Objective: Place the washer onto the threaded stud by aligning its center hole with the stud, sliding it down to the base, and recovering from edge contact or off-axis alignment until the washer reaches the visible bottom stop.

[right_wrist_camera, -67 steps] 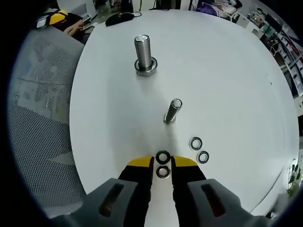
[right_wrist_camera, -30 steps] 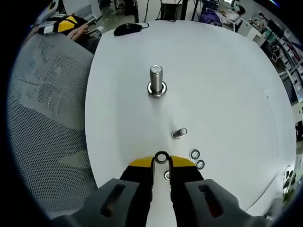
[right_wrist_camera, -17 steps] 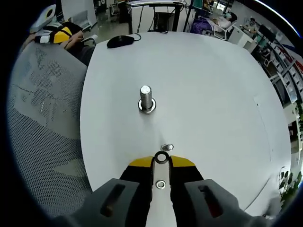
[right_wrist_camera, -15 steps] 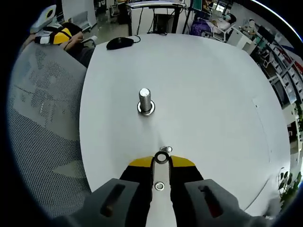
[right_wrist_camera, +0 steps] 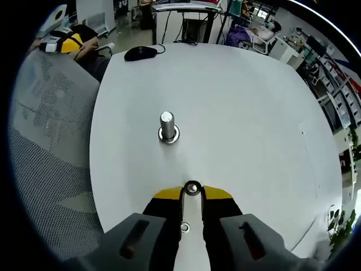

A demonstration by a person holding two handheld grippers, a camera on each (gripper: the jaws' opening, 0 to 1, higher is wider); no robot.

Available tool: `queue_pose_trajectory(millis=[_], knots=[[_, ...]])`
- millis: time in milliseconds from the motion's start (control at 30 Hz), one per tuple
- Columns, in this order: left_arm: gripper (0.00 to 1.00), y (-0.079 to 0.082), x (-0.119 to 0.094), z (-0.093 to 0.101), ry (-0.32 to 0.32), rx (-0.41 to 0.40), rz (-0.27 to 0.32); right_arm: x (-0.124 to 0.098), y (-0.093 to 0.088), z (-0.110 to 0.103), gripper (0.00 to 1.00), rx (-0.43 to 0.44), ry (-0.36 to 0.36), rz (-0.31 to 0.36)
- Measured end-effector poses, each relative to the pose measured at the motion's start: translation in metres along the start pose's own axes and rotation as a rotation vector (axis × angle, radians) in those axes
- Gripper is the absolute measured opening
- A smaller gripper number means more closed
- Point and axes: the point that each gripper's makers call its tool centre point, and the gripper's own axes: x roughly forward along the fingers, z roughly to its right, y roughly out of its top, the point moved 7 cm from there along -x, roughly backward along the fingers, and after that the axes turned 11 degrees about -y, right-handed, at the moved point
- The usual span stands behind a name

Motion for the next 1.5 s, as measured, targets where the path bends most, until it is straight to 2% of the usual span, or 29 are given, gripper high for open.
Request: queue_pose_trajectory(millis=[400, 1000, 1500], knots=[[0.02, 0.000, 0.000, 0.000, 0.001, -0.003, 0.005, 0.008, -0.002, -0.002, 0.13, -0.008, 0.006, -0.027], [0.02, 0.000, -0.001, -0.001, 0.006, -0.009, 0.006, 0.041, -0.011, -0.012, 0.13, 0.004, 0.060, -0.075], [0.02, 0.000, 0.000, -0.001, 0.002, -0.006, 0.004, 0.047, -0.016, -0.021, 0.14, -0.027, 0.078, -0.119]])
